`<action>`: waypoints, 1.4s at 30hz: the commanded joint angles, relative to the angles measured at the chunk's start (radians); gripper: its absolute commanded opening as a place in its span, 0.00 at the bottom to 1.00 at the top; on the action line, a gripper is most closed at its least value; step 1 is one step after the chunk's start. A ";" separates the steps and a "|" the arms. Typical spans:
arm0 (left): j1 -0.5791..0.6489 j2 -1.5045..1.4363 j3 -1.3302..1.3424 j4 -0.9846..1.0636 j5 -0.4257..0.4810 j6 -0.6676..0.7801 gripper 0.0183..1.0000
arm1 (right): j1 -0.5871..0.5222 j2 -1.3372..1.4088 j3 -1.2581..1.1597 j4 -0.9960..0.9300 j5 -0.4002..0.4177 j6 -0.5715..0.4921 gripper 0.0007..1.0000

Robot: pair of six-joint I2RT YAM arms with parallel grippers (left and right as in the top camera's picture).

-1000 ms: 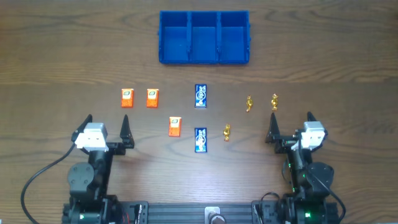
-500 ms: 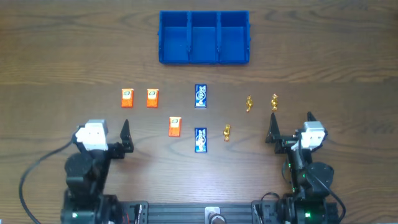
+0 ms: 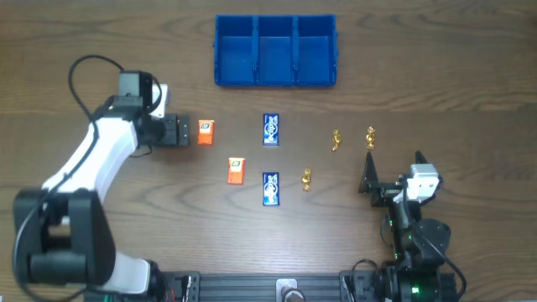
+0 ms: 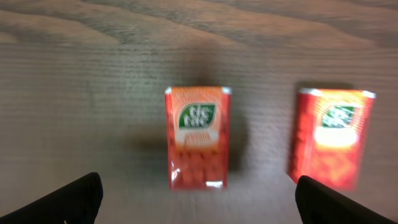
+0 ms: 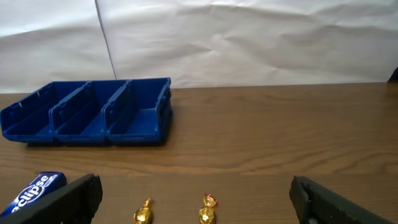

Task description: Sort Candies Into Trays

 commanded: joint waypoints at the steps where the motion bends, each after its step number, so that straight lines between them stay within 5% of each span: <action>1: 0.002 0.133 0.049 0.012 0.009 0.030 1.00 | 0.008 -0.005 -0.002 -0.006 0.006 -0.005 1.00; 4: 0.002 0.171 0.049 0.022 0.005 0.030 0.96 | 0.008 -0.005 -0.002 -0.006 0.006 -0.005 1.00; 8: 0.001 0.171 0.049 0.022 -0.010 0.029 0.58 | 0.008 -0.005 -0.002 -0.006 0.006 -0.005 1.00; 11: -0.002 0.171 0.049 0.022 -0.010 0.029 0.44 | 0.008 -0.005 -0.002 -0.006 0.006 -0.006 1.00; 17: -0.013 0.168 0.063 0.024 -0.013 0.007 0.28 | 0.008 -0.005 -0.002 -0.006 0.006 -0.005 1.00; 19: -0.030 0.127 0.154 -0.045 -0.015 -0.047 0.28 | 0.008 -0.005 -0.002 -0.006 0.006 -0.005 1.00; 23: -0.177 0.113 0.604 -0.257 -0.160 -0.140 0.29 | 0.008 -0.005 -0.002 -0.006 0.006 -0.005 1.00; 27: -0.272 0.298 0.975 -0.378 -0.170 -0.197 0.28 | 0.008 -0.005 -0.002 -0.006 0.006 -0.005 1.00; 36: -0.325 0.636 1.177 -0.385 -0.155 -0.264 0.31 | 0.008 -0.005 -0.002 -0.006 0.006 -0.005 1.00; 37: -0.325 0.637 1.177 -0.381 -0.156 -0.263 0.34 | 0.008 -0.005 -0.002 -0.006 0.006 -0.005 1.00; 40: -0.325 0.634 1.177 -0.365 -0.154 -0.264 0.68 | 0.008 -0.005 -0.002 -0.006 0.006 -0.005 1.00; 42: -0.327 0.577 1.177 -0.374 -0.147 -0.264 0.79 | 0.008 -0.005 -0.002 -0.006 0.006 -0.005 1.00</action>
